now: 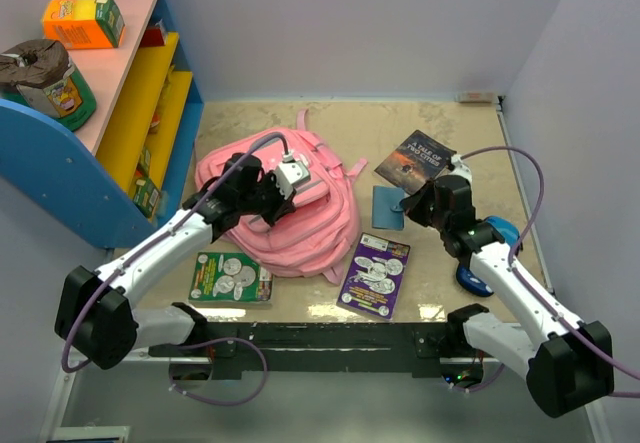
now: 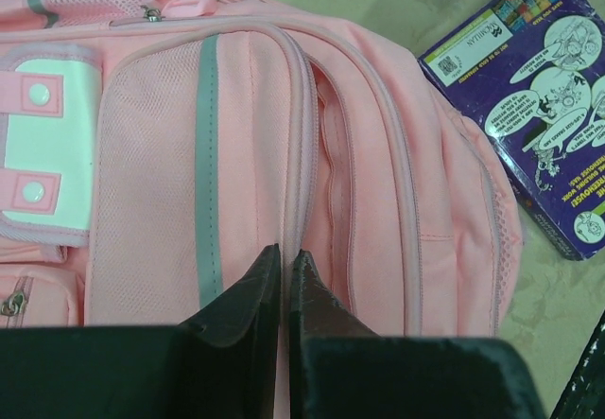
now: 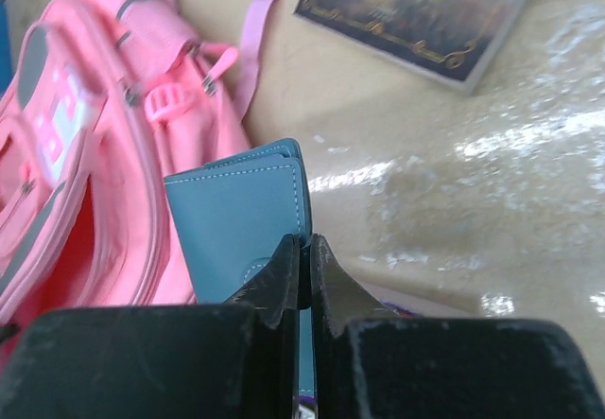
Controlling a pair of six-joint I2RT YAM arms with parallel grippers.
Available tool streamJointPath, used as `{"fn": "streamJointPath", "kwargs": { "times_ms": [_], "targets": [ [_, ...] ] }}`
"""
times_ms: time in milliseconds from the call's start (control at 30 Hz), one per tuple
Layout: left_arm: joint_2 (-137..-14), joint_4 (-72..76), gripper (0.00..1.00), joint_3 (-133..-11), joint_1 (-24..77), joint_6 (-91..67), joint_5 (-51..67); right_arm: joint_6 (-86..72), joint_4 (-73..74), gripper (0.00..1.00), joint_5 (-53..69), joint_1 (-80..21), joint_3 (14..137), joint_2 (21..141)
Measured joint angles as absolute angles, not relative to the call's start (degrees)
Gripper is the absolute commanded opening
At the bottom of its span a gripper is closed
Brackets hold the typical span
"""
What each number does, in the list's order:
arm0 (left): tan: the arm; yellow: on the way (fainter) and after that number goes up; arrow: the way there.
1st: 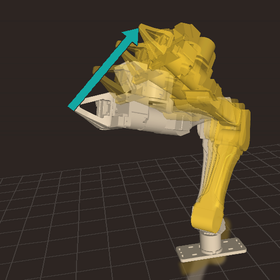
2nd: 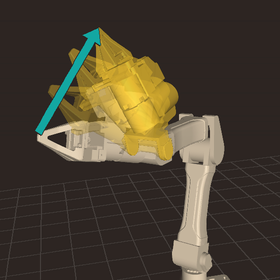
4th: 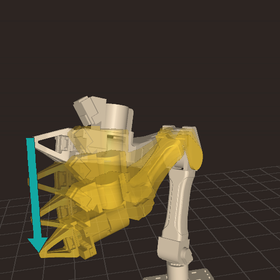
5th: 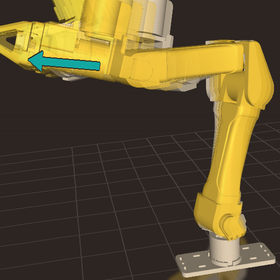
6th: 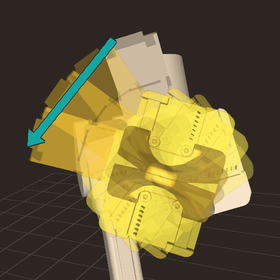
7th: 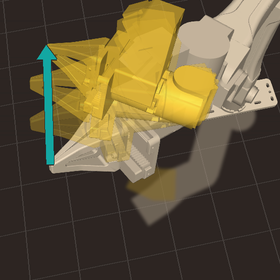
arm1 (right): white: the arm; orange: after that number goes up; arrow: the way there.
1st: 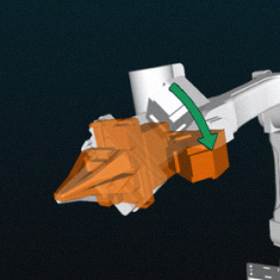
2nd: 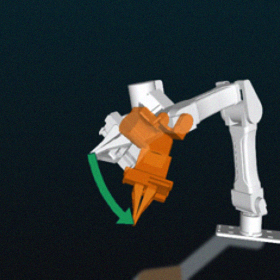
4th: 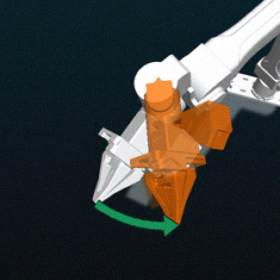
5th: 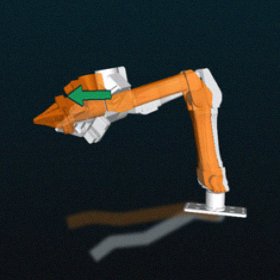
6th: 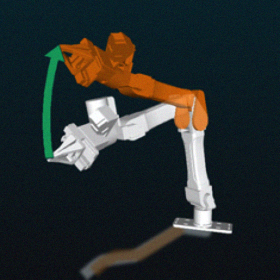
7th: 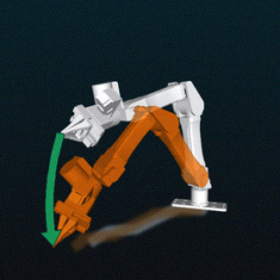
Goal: Pack the student bag
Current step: Pick up the personal item from the center of the board, then place the personal item in the student bag.
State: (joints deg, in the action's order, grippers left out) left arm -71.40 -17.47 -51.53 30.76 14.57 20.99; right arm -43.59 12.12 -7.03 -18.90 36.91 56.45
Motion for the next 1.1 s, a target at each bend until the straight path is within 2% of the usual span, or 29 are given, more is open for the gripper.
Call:
{"fn": "streamJointPath", "kwargs": {
  "times_ms": [267,567,1100],
  "targets": [
    [-72.58,-16.19,0.0,-51.53,30.06,12.99,21.56,-43.03,11.49,0.0,3.95,-21.1,38.24,56.25],
    [-74.17,-15.11,0.0,-51.96,30.04,12.53,22.2,-43.51,8.62,0.0,5.91,-30.85,45.56,68.75],
    [-74.59,-15.22,0.0,-52.21,29.67,12.58,24.45,-44.03,9.56,0.0,5.26,-34.52,52.82,81.21]
  ]
}}
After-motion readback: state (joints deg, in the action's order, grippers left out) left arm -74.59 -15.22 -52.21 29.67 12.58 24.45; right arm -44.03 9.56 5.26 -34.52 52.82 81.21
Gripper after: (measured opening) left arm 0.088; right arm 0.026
